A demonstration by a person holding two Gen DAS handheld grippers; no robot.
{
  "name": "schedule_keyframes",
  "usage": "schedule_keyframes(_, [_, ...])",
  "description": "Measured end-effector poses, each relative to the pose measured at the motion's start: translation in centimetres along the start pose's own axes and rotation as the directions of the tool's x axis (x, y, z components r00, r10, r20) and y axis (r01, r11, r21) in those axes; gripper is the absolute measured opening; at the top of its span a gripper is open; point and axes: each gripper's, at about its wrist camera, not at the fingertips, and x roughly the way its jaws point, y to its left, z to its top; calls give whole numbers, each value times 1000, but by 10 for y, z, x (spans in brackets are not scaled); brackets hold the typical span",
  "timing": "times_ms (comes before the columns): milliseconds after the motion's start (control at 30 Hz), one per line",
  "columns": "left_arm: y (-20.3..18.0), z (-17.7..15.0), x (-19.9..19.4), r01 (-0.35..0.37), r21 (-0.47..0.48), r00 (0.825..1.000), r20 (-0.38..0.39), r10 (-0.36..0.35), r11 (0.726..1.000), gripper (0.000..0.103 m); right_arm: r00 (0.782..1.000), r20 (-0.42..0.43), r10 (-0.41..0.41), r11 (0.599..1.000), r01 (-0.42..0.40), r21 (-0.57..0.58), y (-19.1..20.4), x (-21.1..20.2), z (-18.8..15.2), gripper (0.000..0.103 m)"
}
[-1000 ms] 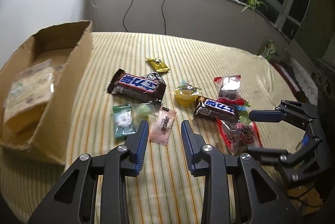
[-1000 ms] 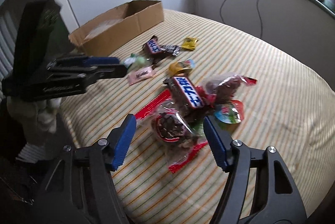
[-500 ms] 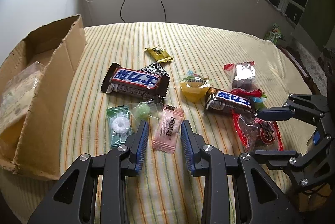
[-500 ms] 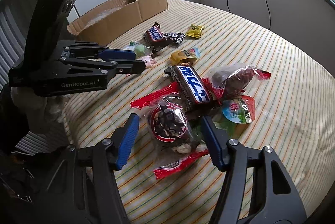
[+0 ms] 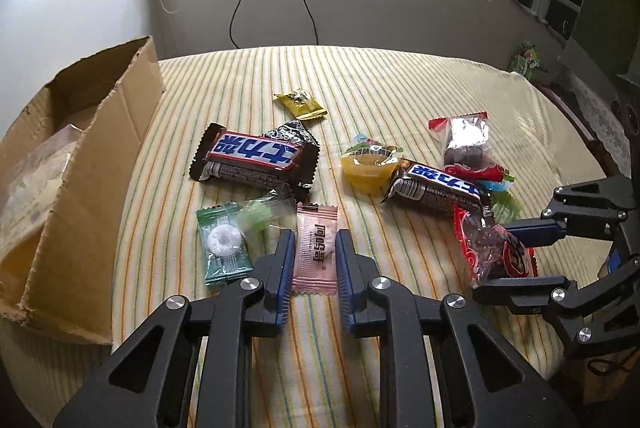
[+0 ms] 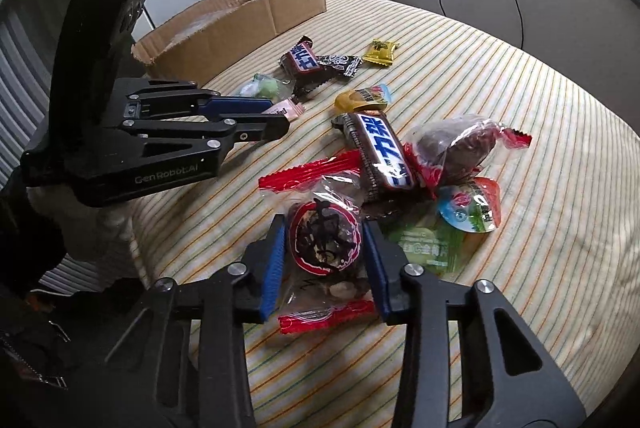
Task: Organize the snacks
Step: 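Grasp the pink candy packet with the left tool while the right tool grasps the red-wrapped candy, then carry both candies into the box while the right tool opens to drop the red candy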
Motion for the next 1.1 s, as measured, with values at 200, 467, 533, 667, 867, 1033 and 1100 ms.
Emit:
schedule_keyframes(200, [1,-2,-4,14,-24,1000,6,-14,1000,19,1000,6,4,1000,-4,14,0,-3,-3,38])
schedule_keyframes(467, [2,-2,-17,36,-50,999,35,-34,998,19,999,36,7,999,-8,31,2,-14,-3,38])
schedule_keyframes(533, [4,0,-24,38,-56,998,51,-35,998,19,999,48,5,999,-7,35,3,-19,-1,38])
schedule_keyframes(667, [11,3,-39,34,-67,996,86,-29,997,19,998,70,4,1000,-6,29,6,-27,7,37])
schedule_keyframes(867, [30,8,-59,14,-96,990,139,0,995,19,995,101,4,1000,-5,6,11,-30,32,38])
schedule_keyframes(1033, [52,12,-72,-15,-130,985,170,38,991,19,992,126,9,1000,-5,-30,20,-29,55,37])
schedule_keyframes(1100, [59,14,-76,-29,-140,983,178,54,990,19,993,121,14,1000,-11,-25,23,-27,64,37])
